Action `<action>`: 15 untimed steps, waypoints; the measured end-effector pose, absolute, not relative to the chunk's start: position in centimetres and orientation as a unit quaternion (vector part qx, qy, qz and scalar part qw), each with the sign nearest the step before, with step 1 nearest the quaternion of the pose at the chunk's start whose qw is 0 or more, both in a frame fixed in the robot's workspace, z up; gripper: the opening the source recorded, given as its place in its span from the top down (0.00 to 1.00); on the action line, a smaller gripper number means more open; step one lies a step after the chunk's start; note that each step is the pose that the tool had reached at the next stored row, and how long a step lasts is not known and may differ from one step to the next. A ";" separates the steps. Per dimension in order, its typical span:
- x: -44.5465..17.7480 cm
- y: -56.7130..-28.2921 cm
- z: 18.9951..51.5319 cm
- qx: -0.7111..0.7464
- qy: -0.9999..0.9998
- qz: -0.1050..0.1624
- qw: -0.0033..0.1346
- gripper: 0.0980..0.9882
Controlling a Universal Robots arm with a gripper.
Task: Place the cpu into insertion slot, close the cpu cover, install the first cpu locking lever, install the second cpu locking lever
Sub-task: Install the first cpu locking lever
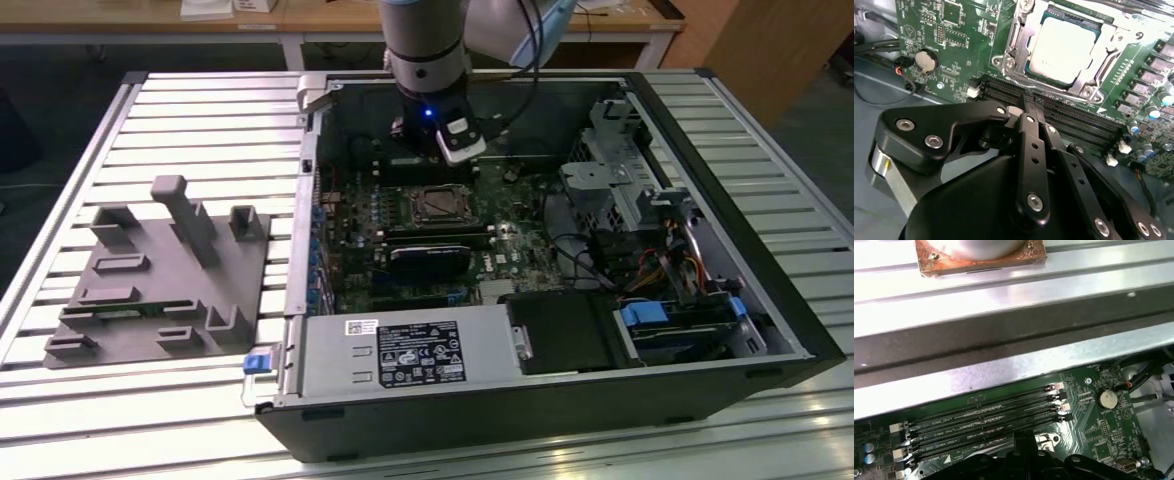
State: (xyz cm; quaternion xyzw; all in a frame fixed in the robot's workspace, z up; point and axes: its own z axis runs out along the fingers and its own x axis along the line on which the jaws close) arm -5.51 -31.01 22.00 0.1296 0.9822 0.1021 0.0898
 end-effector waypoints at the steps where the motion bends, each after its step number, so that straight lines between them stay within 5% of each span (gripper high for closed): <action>1: -5.5 -31.0 22.1 0.130 0.982 0.102 0.090 0.99; 15: -5.5 -31.0 22.1 0.128 0.984 0.086 0.088 0.99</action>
